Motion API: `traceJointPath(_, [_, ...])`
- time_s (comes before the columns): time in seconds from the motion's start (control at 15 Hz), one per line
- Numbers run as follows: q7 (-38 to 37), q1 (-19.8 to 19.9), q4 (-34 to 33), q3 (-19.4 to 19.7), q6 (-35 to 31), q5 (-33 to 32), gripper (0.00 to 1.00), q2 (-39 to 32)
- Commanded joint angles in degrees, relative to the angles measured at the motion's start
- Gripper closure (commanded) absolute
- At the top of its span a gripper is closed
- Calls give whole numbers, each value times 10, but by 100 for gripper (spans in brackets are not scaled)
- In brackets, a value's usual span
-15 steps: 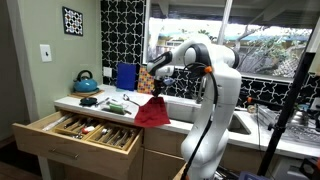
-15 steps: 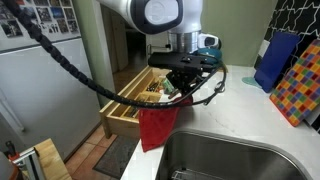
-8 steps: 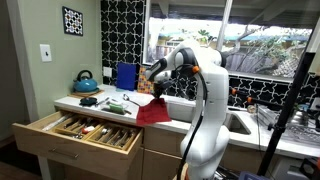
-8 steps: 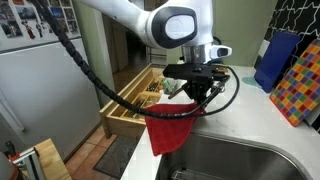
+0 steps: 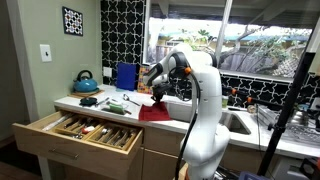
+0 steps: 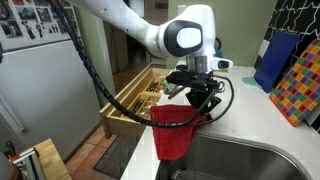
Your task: Fold the towel and hang it over the edge of the drawer
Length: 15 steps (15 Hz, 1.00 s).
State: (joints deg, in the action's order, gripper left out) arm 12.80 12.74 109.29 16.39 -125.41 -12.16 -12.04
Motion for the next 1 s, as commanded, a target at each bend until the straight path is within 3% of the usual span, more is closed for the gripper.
traceJointPath(0.0, [-23, 6, -16, -22, 31, 25, 99, -14])
traceJointPath(0.93, [-20, 18, -63, -48, -16, 137, 99, -38])
